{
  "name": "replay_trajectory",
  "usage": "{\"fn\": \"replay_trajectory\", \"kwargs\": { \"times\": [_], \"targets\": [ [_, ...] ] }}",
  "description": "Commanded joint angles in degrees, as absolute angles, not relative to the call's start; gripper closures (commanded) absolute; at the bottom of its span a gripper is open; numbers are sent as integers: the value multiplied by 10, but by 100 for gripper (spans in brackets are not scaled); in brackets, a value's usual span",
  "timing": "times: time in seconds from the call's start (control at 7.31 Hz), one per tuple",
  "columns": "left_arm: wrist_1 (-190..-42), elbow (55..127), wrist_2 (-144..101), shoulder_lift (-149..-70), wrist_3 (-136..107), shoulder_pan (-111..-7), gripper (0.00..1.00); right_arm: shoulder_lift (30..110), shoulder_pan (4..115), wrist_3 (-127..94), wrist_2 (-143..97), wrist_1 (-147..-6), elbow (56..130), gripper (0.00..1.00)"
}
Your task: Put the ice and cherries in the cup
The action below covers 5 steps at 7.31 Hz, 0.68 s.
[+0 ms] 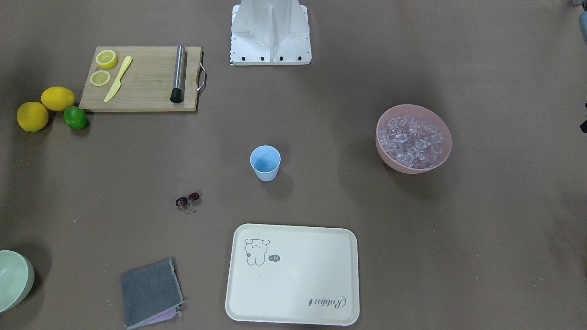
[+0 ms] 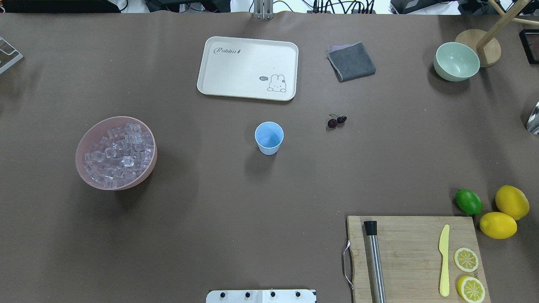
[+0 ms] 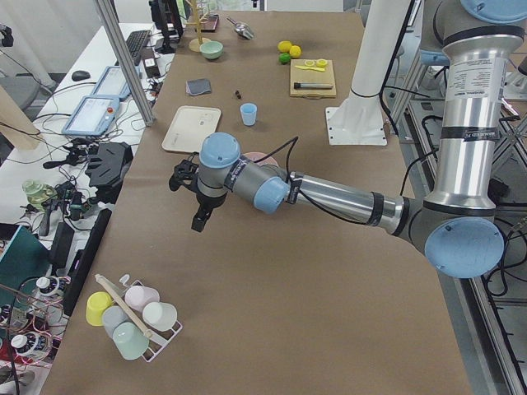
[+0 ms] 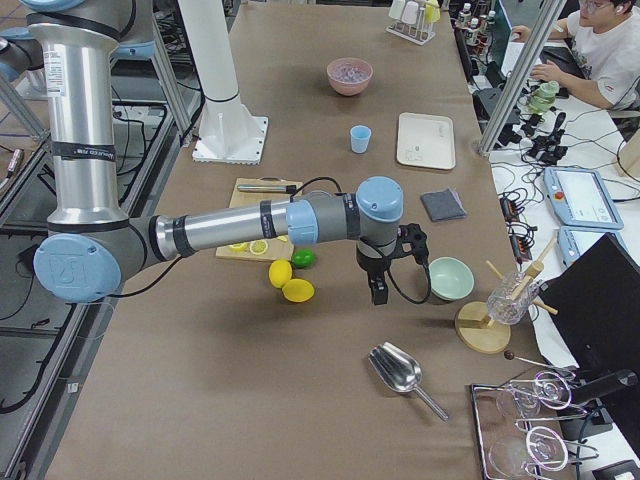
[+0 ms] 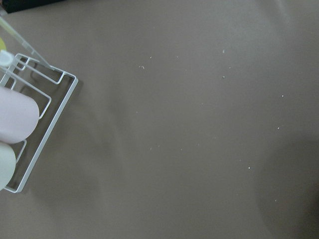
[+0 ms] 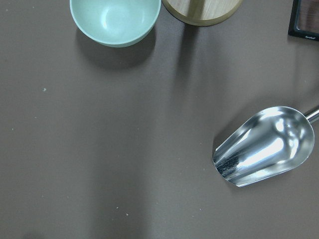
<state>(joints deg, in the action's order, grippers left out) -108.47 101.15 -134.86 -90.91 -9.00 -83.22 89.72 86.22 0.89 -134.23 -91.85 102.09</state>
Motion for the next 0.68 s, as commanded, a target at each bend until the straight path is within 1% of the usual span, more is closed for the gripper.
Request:
{"fn": "replay_trajectory", "kwargs": {
  "times": [0.0, 0.14, 0.41, 0.55],
  "targets": [
    [-1098, 1023, -1353, -902, -139, -814, 2, 897, 862, 6, -1349, -918, 1024, 0],
    [-1097, 1032, -1347, -912, -172, -786, 2, 897, 862, 7, -1360, -918, 1026, 0],
    [-1092, 1030, -1346, -966, -182, -757, 2, 891, 862, 7, -1361, -918, 1019, 0],
    [-1084, 1030, -1346, -977, -200, -737, 2, 891, 862, 6, -1361, -918, 1021, 0]
  ]
}}
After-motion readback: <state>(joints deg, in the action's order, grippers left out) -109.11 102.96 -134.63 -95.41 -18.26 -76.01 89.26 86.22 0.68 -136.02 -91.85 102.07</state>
